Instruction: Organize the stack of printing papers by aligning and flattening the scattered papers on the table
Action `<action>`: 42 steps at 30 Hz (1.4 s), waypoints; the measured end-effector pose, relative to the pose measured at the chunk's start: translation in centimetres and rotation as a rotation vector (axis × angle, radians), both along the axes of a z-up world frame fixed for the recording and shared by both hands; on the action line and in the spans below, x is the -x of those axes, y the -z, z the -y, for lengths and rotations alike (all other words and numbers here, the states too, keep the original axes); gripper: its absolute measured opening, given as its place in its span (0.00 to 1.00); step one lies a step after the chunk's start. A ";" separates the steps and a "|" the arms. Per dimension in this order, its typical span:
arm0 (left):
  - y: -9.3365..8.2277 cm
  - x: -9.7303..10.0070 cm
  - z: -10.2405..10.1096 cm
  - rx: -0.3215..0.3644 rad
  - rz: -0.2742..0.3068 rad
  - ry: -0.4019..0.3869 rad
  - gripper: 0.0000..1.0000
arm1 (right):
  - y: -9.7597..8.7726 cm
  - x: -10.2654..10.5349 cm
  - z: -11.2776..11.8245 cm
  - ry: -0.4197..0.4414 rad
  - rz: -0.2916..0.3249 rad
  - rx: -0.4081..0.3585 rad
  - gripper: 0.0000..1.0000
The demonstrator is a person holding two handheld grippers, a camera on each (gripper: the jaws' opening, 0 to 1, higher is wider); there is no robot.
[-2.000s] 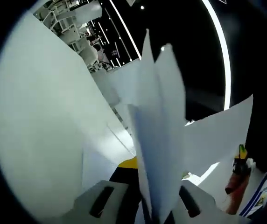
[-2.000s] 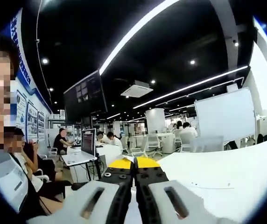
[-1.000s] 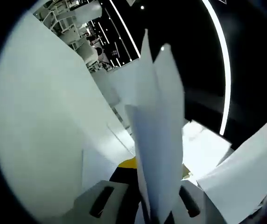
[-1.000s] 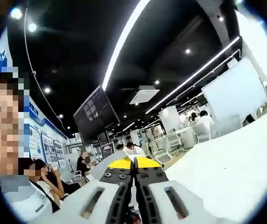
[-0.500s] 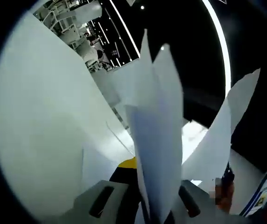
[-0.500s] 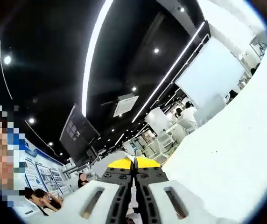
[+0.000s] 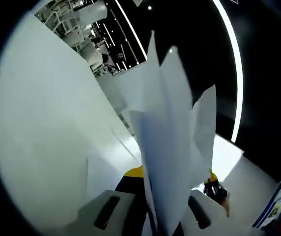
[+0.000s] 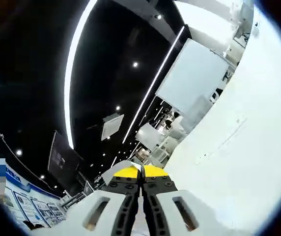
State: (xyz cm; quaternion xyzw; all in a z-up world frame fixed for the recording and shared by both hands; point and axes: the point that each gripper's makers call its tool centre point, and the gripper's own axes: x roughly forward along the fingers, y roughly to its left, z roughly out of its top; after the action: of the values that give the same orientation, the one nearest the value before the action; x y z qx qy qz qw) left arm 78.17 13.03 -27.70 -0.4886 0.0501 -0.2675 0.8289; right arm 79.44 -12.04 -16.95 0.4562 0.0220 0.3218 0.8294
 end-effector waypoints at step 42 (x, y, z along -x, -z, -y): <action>-0.1 0.2 -0.3 -0.008 0.011 -0.003 0.09 | 2.3 -3.5 1.8 0.034 -0.204 -0.520 0.00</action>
State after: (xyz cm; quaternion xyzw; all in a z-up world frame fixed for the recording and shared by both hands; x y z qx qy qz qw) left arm 78.00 13.28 -27.60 -0.4841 0.0457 -0.2689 0.8315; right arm 82.97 -13.88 -19.26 0.6839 0.0144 0.2549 0.6835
